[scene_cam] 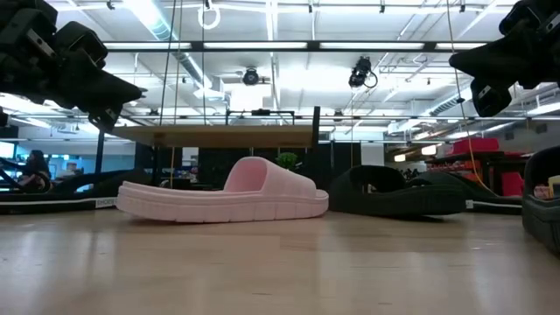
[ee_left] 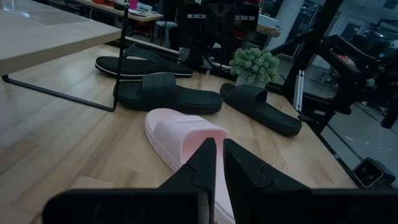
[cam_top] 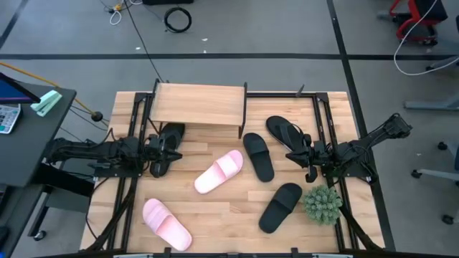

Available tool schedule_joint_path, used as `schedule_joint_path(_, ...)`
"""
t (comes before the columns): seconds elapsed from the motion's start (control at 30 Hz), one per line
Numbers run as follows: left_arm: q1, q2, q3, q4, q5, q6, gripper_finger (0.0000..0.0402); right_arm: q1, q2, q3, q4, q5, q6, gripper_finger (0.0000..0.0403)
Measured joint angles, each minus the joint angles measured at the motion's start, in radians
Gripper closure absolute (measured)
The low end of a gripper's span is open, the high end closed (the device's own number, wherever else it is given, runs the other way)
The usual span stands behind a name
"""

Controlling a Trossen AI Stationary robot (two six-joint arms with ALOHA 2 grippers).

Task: Pick and place slides into the shelf

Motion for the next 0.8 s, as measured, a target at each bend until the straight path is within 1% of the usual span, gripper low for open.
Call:
schedule_joint_path(0.23, 0.000, 0.000, 0.000, 0.000, 0.000, -0.003, 0.0372, 0.000, 0.000, 0.000, 0.000, 0.000, 0.000, 0.0389)
schedule_joint_path(0.4, 0.001, 0.000, 0.000, 0.013, -0.009, 0.046, 0.0366, 0.000, 0.000, 0.000, 0.000, 0.000, 0.000, 0.0389)
schedule_joint_path(0.57, 0.001, 0.000, 0.001, 0.022, -0.010, 0.053, 0.0371, 0.000, 0.000, 0.000, 0.000, 0.000, 0.000, 0.0389)
schedule_joint_path(0.7, 0.001, 0.000, 0.001, 0.101, -0.012, 0.044, 0.0378, 0.000, 0.000, 0.000, 0.000, 0.000, 0.000, 0.0389)
schedule_joint_path(0.8, 0.000, 0.000, 0.001, 0.164, -0.003, -0.003, 0.0381, 0.000, 0.000, 0.000, 0.000, 0.000, 0.000, 0.0389)
